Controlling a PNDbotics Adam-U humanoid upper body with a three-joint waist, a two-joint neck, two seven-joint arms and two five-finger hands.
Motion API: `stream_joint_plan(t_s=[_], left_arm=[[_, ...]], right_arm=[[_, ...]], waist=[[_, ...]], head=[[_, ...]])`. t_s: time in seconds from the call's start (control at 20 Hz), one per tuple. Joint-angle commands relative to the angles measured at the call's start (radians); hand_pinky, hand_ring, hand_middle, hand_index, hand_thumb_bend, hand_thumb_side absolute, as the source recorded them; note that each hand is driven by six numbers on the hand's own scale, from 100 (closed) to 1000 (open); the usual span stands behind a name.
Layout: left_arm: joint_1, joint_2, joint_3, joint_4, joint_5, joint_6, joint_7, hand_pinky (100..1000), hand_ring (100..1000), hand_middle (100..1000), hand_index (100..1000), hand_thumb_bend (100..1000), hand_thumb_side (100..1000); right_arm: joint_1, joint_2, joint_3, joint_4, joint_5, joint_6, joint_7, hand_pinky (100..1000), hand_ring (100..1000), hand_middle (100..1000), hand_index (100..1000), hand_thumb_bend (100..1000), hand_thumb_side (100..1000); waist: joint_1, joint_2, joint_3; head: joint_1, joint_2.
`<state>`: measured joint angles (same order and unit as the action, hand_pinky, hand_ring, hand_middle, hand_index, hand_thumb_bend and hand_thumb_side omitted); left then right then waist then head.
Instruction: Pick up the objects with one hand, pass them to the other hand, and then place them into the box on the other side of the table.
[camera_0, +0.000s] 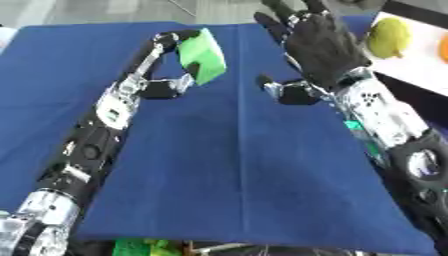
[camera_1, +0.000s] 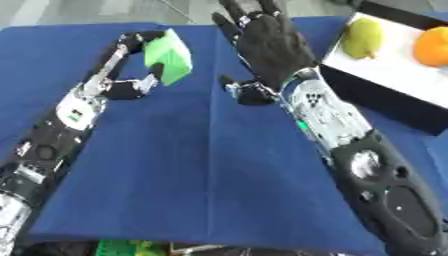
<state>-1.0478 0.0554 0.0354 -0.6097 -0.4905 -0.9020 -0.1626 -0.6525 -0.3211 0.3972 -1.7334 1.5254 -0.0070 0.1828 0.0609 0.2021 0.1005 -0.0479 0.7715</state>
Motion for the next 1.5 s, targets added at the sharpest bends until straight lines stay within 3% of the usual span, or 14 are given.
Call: stream_joint_plan(t_s=[0.05,0.4,0.8,1.1,1.25,1.3,1.45,1.5], left_arm=[[-0.029,-0.025,-0.003,-0.04,0.043,0.02,-0.051,592,394,380,606,100,453],[-0.037,-0.088,-0.007,-0.141,0.164,0.138,-0.173,593,397,383,608,100,473],[-0.031,-0.098,-0.02,-0.229,0.302,0.281,-0.316,594,397,382,609,100,443],[-0.026,-0.104,-0.011,-0.289,0.377,0.384,-0.419,596,398,383,610,100,436],[-0.025,-0.104,-0.013,-0.322,0.409,0.422,-0.47,599,402,387,617,100,423],[-0.023,-0.103,-0.014,-0.328,0.415,0.428,-0.488,602,406,392,623,100,411],[-0.017,-0.097,-0.01,-0.33,0.413,0.423,-0.54,611,425,413,646,100,386],[-0.015,-0.096,-0.006,-0.326,0.409,0.417,-0.556,614,432,421,652,100,388]], right_arm=[[-0.023,0.001,0.004,0.002,0.011,-0.006,0.0,942,505,964,927,408,504],[-0.029,0.007,0.013,0.022,0.006,-0.012,-0.003,942,505,966,929,403,512],[-0.033,0.011,0.011,0.011,0.021,-0.013,-0.024,933,498,955,918,460,544],[-0.034,0.016,0.013,0.017,0.015,-0.011,-0.035,914,508,910,883,413,488],[-0.036,0.019,0.012,0.012,0.001,-0.009,-0.06,867,497,794,754,435,440],[-0.036,0.019,0.012,0.009,-0.005,-0.01,-0.071,852,489,736,677,431,377],[-0.035,0.021,0.011,-0.005,-0.032,-0.019,-0.11,818,468,600,483,330,189],[-0.035,0.021,0.009,-0.012,-0.044,-0.021,-0.124,808,460,566,437,308,180]], waist=[[-0.003,-0.02,0.003],[-0.006,-0.019,0.008],[-0.007,-0.017,0.006],[-0.008,-0.016,0.009],[-0.007,-0.016,0.01],[-0.007,-0.016,0.01],[-0.007,-0.016,0.01],[-0.007,-0.016,0.01]], head=[[-0.012,-0.002],[-0.016,-0.002],[-0.015,-0.002],[-0.02,-0.002],[-0.02,-0.002],[-0.021,-0.002],[-0.022,-0.002],[-0.022,-0.002]])
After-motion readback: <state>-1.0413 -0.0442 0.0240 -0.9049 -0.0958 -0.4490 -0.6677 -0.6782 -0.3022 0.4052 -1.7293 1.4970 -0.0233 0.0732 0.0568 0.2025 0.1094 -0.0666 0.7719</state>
